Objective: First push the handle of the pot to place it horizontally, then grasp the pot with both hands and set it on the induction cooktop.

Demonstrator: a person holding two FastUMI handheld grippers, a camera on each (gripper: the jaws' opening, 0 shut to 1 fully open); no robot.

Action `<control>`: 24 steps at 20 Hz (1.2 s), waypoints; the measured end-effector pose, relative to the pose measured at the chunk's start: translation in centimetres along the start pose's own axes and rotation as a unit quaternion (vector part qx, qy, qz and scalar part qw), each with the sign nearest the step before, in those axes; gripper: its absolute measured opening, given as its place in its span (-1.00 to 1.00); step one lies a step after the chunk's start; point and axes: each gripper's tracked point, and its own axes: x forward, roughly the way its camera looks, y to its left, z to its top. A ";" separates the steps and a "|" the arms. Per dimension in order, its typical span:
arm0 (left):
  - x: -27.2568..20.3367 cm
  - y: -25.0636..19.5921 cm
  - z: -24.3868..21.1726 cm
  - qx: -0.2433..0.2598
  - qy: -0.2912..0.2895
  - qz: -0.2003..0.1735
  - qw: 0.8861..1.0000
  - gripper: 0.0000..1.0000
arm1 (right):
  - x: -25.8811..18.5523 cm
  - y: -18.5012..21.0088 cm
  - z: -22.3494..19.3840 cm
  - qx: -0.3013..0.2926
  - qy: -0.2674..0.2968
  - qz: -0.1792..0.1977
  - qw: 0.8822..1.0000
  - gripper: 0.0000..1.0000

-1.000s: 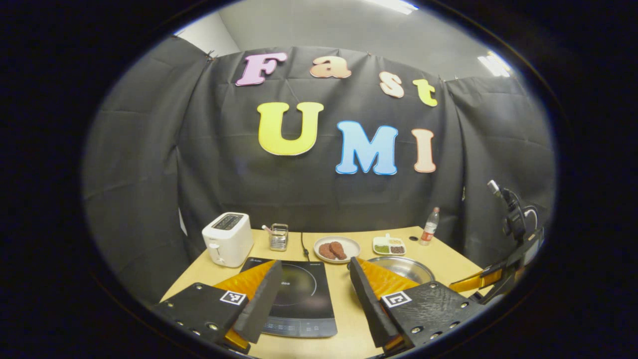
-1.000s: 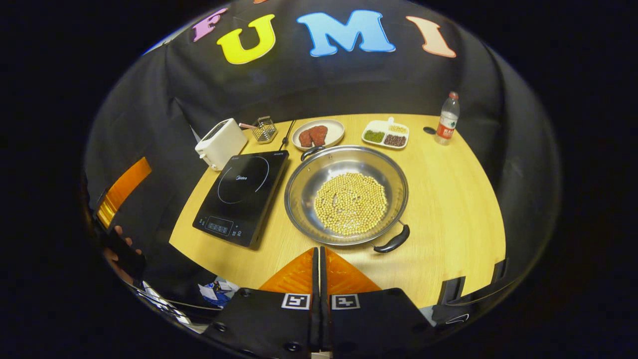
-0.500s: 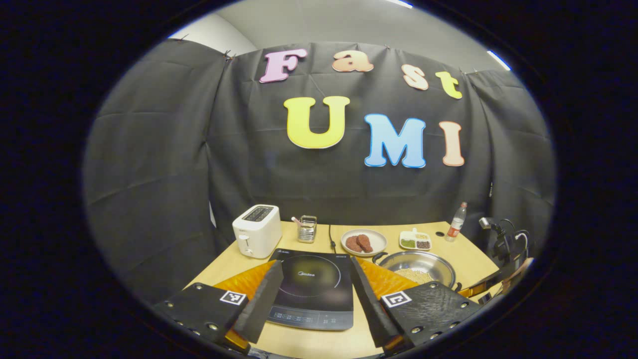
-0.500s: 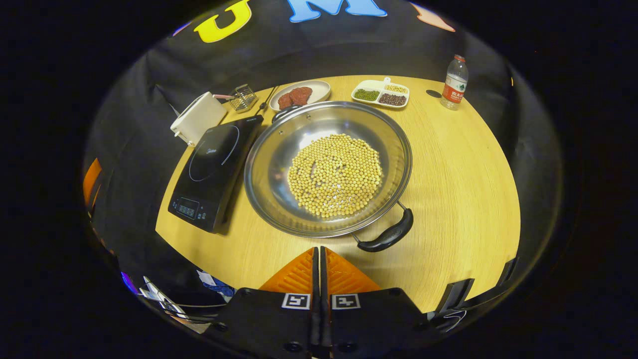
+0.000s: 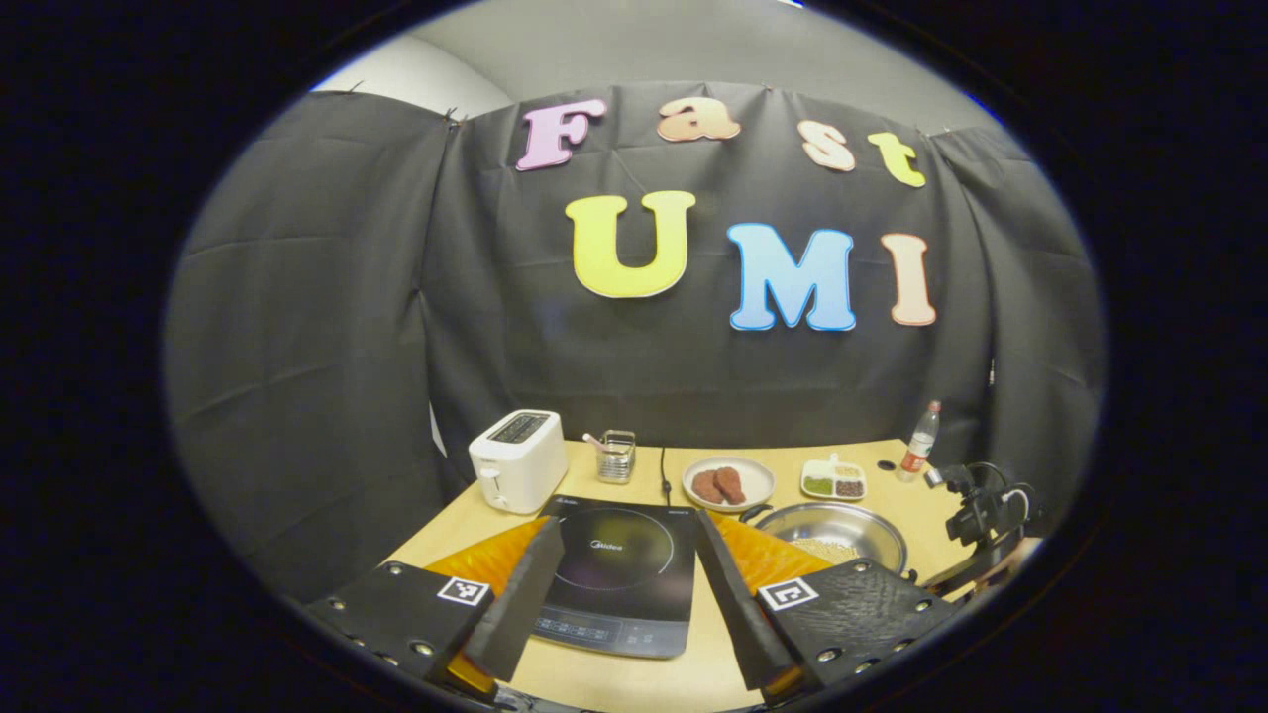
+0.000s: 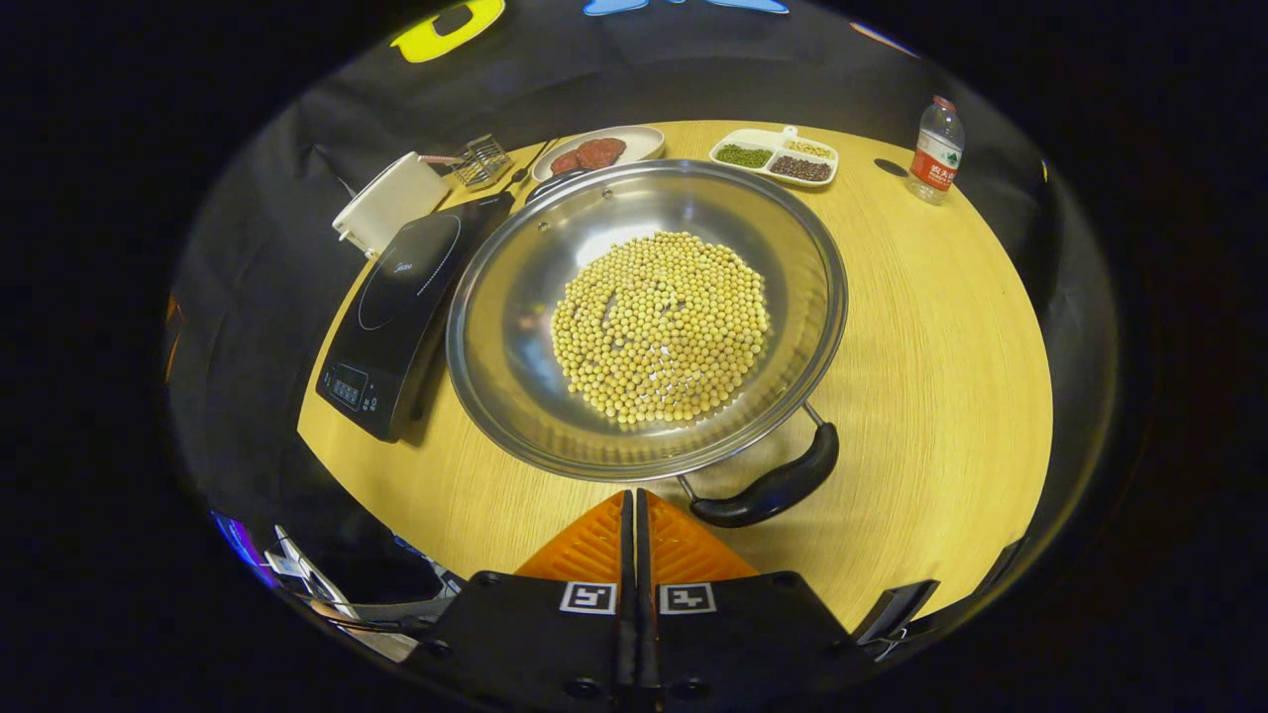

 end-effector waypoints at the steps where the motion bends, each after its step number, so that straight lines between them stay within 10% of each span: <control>1: -0.1 -0.5 0.0 0.002 0.000 -0.001 1.000 0.52 | 0.1 -0.3 0.0 -0.001 0.000 -0.002 1.000 -0.96; 24: 1.3 -5.7 -1.4 -0.007 0.025 0.036 0.999 0.52 | 0.3 -9.6 3.0 -0.023 -0.015 -0.042 0.999 -0.96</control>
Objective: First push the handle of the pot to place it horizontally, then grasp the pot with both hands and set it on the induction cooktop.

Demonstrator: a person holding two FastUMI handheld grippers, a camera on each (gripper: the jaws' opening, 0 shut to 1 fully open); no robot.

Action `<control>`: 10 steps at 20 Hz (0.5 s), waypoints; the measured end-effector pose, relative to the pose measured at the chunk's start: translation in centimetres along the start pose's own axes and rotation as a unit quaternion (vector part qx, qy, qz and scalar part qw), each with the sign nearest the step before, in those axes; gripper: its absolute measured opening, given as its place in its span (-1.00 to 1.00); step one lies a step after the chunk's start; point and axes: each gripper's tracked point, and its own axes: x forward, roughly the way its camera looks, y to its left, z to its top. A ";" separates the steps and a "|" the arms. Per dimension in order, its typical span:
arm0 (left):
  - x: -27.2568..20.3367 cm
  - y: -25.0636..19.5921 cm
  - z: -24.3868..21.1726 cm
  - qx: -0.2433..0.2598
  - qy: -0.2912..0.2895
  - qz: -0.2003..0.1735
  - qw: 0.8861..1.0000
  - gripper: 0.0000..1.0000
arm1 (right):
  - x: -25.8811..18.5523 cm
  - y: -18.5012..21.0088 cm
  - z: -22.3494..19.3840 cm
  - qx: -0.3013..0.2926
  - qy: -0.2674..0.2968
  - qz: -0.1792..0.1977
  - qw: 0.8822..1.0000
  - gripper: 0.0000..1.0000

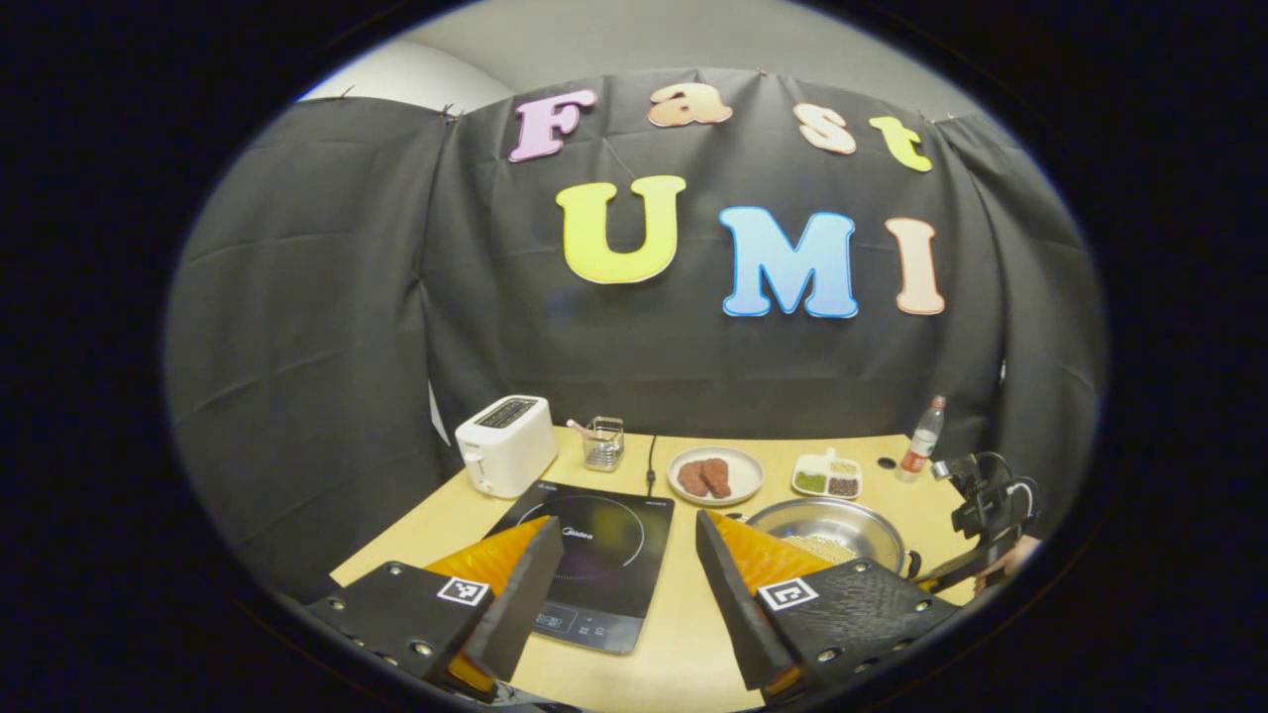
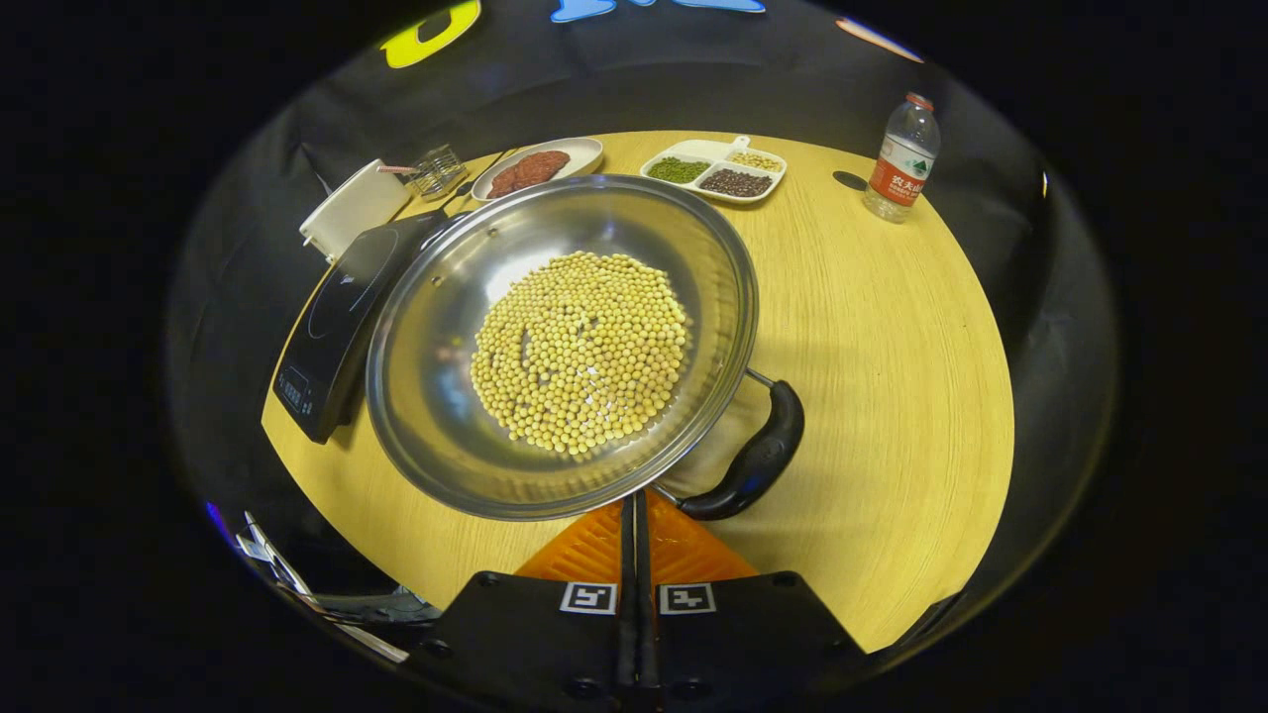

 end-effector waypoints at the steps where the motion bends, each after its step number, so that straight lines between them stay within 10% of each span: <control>1: 0.2 -0.4 -0.1 -0.004 0.004 0.002 1.000 0.65 | 0.1 -0.7 0.2 -0.001 -0.002 -0.002 1.000 -0.96; 10: 1.0 -3.8 -0.7 -0.031 0.021 0.031 0.999 0.65 | 0.5 -4.6 3.1 0.012 -0.024 0.005 1.000 -0.96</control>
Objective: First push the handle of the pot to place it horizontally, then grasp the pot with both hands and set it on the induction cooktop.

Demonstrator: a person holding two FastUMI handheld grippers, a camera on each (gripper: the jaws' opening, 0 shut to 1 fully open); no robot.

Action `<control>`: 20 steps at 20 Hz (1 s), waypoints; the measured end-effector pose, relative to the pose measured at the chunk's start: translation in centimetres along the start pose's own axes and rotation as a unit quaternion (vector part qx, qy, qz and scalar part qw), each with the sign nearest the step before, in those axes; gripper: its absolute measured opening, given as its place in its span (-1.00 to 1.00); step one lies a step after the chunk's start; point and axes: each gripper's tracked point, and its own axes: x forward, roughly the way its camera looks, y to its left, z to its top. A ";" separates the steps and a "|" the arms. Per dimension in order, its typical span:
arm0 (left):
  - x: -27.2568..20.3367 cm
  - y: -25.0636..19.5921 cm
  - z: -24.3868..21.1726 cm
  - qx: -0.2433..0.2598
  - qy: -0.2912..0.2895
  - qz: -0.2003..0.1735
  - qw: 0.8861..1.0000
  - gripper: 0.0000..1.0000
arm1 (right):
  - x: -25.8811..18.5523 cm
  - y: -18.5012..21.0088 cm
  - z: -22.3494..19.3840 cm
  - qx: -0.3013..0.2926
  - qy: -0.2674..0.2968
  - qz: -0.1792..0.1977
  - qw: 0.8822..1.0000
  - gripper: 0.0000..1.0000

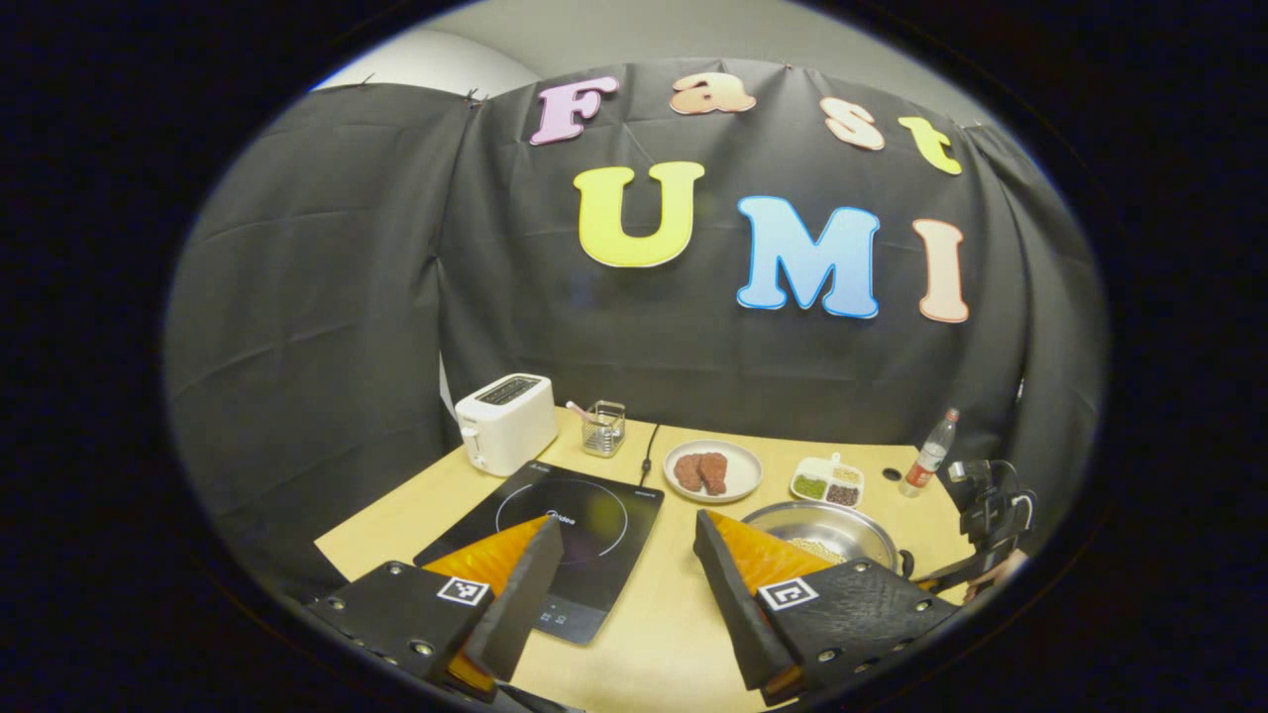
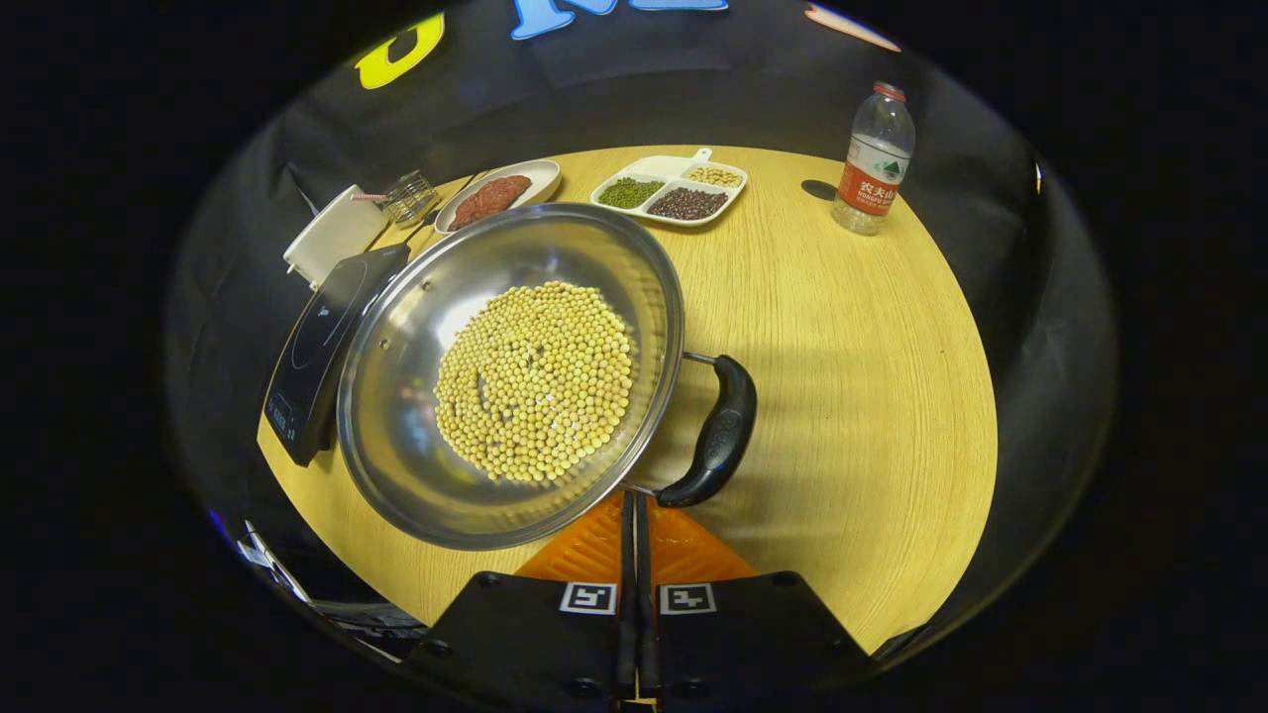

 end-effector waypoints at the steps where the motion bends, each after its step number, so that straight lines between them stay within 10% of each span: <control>1: 0.1 -0.5 0.1 0.004 0.001 0.004 1.000 0.65 | 0.1 -0.3 0.2 -0.001 -0.003 0.002 1.000 -0.96; 14: 3.4 -4.2 -0.4 0.024 0.009 -0.053 0.998 0.65 | -0.3 -3.3 2.6 0.046 -0.046 -0.035 0.997 -0.84; 20: 7.7 -3.7 -1.4 0.021 0.031 -0.102 0.994 0.66 | -3.5 -4.5 3.9 0.101 -0.086 -0.062 0.989 0.73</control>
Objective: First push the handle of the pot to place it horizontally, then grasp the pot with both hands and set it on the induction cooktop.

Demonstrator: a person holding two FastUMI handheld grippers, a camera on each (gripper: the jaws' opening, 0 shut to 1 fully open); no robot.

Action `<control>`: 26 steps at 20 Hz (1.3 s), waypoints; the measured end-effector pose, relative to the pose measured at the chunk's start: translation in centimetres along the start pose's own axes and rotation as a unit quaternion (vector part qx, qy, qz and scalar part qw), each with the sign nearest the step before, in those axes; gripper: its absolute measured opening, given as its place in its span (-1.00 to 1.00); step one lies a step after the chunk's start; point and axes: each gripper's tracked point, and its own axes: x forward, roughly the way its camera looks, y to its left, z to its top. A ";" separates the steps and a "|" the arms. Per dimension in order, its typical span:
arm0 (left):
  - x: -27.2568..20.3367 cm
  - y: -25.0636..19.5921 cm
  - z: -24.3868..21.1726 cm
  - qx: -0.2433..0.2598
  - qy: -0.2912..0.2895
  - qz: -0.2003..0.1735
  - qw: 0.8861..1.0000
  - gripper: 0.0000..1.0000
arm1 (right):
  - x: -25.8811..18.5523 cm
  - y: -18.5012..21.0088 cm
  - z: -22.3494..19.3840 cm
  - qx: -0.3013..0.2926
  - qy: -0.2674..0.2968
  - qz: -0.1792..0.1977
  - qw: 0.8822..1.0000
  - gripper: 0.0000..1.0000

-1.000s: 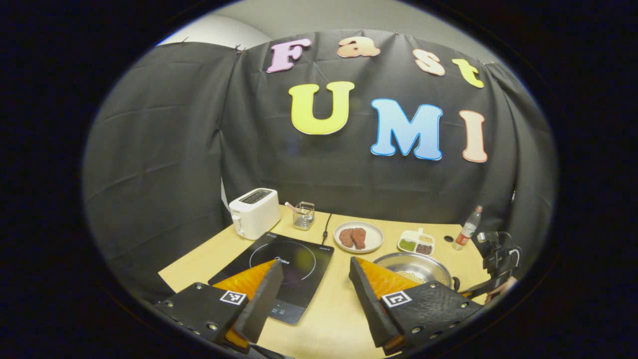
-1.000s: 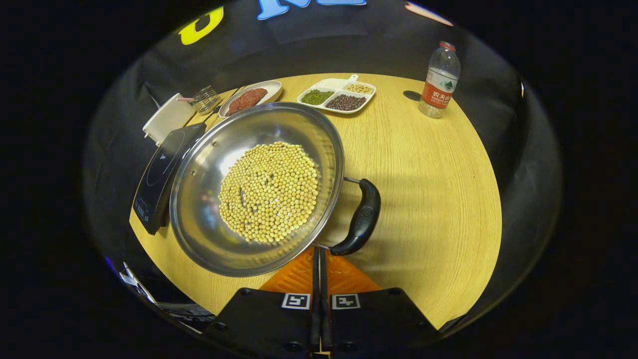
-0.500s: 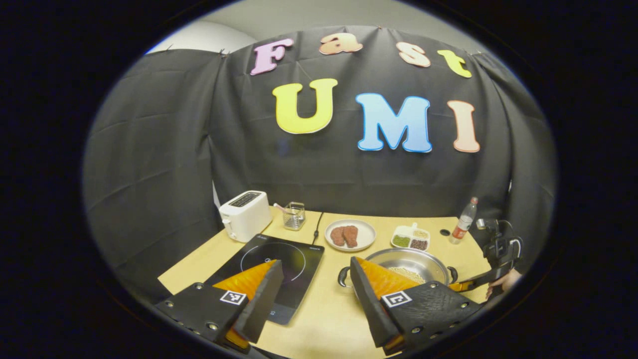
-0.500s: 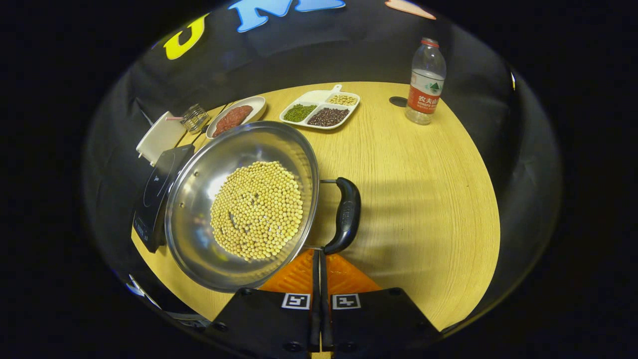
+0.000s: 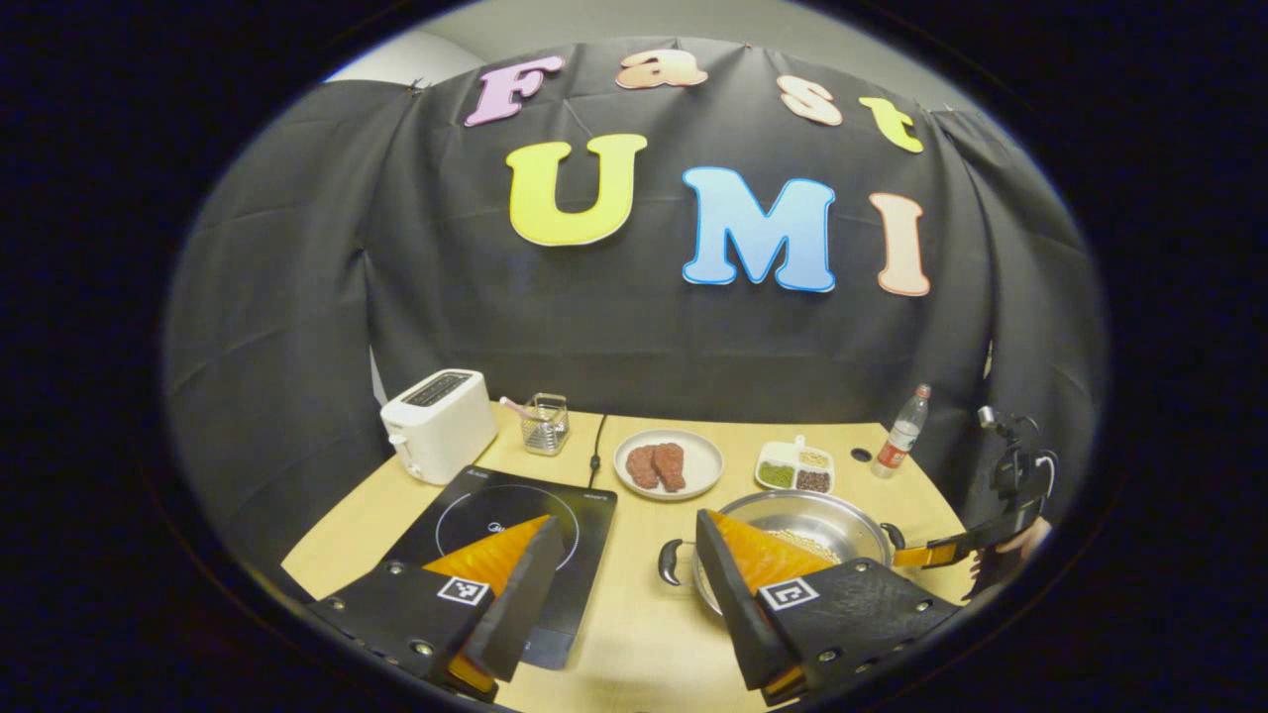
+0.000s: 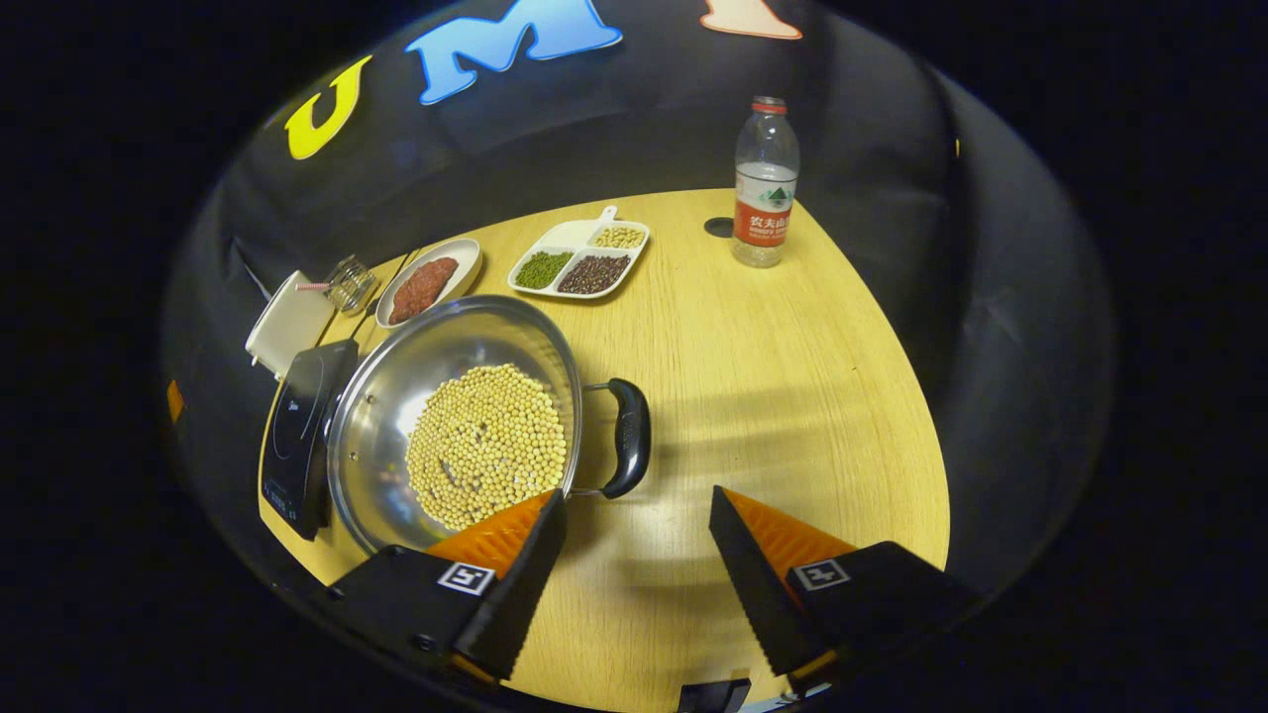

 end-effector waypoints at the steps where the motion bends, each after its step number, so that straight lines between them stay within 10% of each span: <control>1: 0.7 0.0 -0.4 -0.004 0.008 -0.010 1.000 0.66 | -0.3 -0.1 0.6 0.009 -0.008 -0.003 1.000 0.84; 11: 11.4 -2.8 -5.9 -0.041 0.097 -0.129 0.986 0.66 | 1.6 1.8 5.1 0.054 -0.039 0.009 0.998 0.96; 26: 20.9 -7.0 -18.8 -0.078 0.231 -0.182 0.953 0.66 | 9.0 2.7 2.2 0.030 -0.001 0.025 0.999 0.97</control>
